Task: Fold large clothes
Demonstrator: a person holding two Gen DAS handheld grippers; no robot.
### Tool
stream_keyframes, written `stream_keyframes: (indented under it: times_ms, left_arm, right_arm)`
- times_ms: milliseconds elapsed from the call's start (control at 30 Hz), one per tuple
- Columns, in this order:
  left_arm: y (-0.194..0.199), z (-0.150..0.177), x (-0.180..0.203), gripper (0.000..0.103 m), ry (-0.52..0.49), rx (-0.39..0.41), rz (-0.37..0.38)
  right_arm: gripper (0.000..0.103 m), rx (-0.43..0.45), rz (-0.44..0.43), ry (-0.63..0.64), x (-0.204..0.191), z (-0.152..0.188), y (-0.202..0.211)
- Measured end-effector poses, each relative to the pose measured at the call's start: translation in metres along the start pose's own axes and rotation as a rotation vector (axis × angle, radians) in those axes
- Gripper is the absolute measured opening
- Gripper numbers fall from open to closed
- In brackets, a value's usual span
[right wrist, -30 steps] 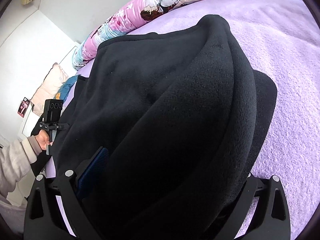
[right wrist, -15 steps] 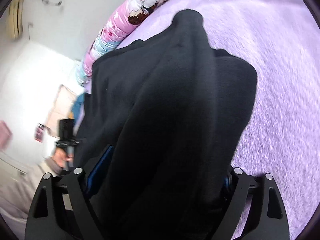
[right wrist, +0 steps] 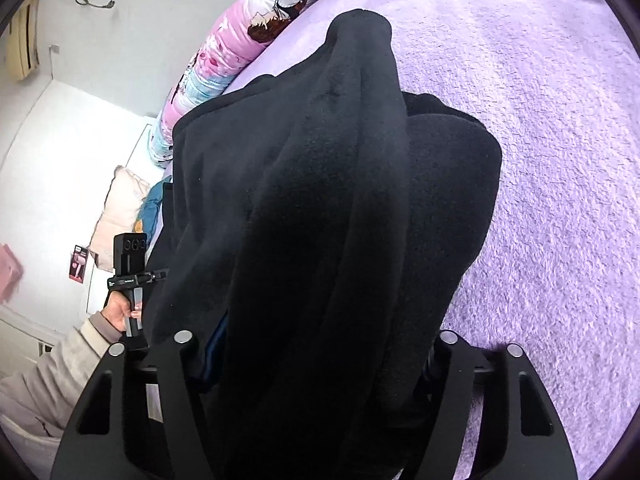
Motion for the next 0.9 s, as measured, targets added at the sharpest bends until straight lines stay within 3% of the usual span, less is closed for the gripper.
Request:
stream_keyframes:
  times_ms: [267,367,400,533,667,767,833,900]
  left_arm:
    - [0.0,0.0,0.01,0.05,-0.004,0.01,-0.032]
    - [0.007,-0.002,0.016,0.04,-0.002,0.036,-0.068]
    - [0.012,-0.001,0.02,0.035,0.004,0.062,-0.064]
    - [0.019,0.005,0.016,0.029,0.038,0.116,-0.02]
    - [0.022,0.002,0.026,0.028,0.033,0.135,-0.041]
    - [0.032,-0.001,0.046,0.026,-0.002,0.152,-0.001]
    - [0.033,-0.002,0.052,0.025,0.001,0.119,-0.012]
    - [0.029,-0.003,0.047,0.024,0.08,0.084,-0.007]
  right_arm:
    - [0.055,0.005,0.038,0.047,-0.006,-0.007,0.001]
    - [0.052,0.004,0.075,0.088,-0.02,-0.011,0.005]
    - [0.044,0.004,0.077,0.102,-0.023,-0.011,0.007]
    - [0.036,0.032,0.051,0.208,-0.047,-0.015,0.015]
    - [0.032,0.01,0.044,0.125,-0.02,-0.014,0.006]
    - [0.031,0.041,0.021,0.18,-0.036,-0.019,0.017]
    - [0.03,0.065,-0.025,0.183,-0.043,-0.023,0.022]
    - [0.03,0.08,-0.062,0.165,-0.047,-0.027,0.023]
Point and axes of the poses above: each gripper's, at about its wrist camera, not at the fingertips, and y roughly against the way its jaws point, x to its right, z to its underside, the point moved 6 cm from there along -y, roughly the way its jaws point, and after that the axes turned 2 degrees about z, right-handed, at the moved point
